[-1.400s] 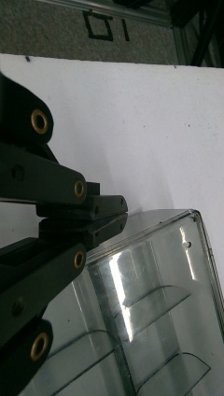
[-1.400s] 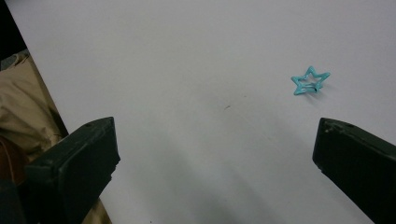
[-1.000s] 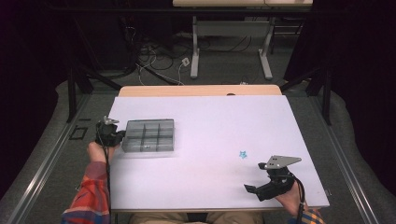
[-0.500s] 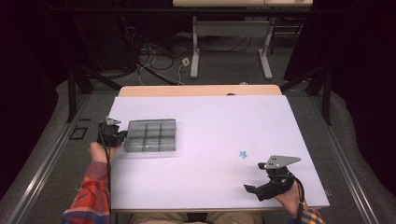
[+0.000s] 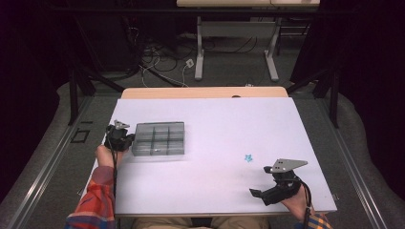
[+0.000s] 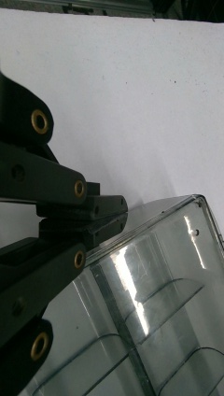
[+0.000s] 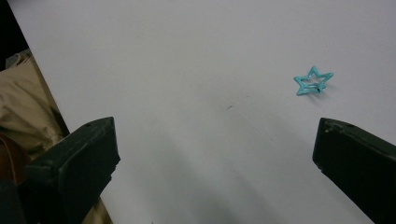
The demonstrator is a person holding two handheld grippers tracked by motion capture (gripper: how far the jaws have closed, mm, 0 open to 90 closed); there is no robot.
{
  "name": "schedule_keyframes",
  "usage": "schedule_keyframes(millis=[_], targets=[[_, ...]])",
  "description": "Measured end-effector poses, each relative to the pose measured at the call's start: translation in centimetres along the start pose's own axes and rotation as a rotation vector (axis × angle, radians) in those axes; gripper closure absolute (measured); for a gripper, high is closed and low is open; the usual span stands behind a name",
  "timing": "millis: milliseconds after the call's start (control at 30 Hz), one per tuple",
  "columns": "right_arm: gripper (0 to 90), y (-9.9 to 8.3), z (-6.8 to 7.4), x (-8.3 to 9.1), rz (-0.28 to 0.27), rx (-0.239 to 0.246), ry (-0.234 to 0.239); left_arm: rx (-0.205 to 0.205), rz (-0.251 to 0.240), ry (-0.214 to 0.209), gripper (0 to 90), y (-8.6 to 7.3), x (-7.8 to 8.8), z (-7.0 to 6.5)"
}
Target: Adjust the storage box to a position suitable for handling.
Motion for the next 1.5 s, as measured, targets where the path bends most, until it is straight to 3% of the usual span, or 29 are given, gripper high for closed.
schedule_keyframes(millis=[1500], targets=[[0.0, 0.0, 0.0, -0.1, -0.002, -0.003, 0.002, -0.109, -0.025, -0.027, 89.9, 1.5, -1.0, -4.3]])
Point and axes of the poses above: each handheld gripper's, and its own axes: x roughly backward along the jaws, y roughly out of its top, z roughly to its left, the point moved 6 cm from there along -x, roughly forward along the jaws, and after that the axes turned 1 degree about y, right-handed, at the moved point
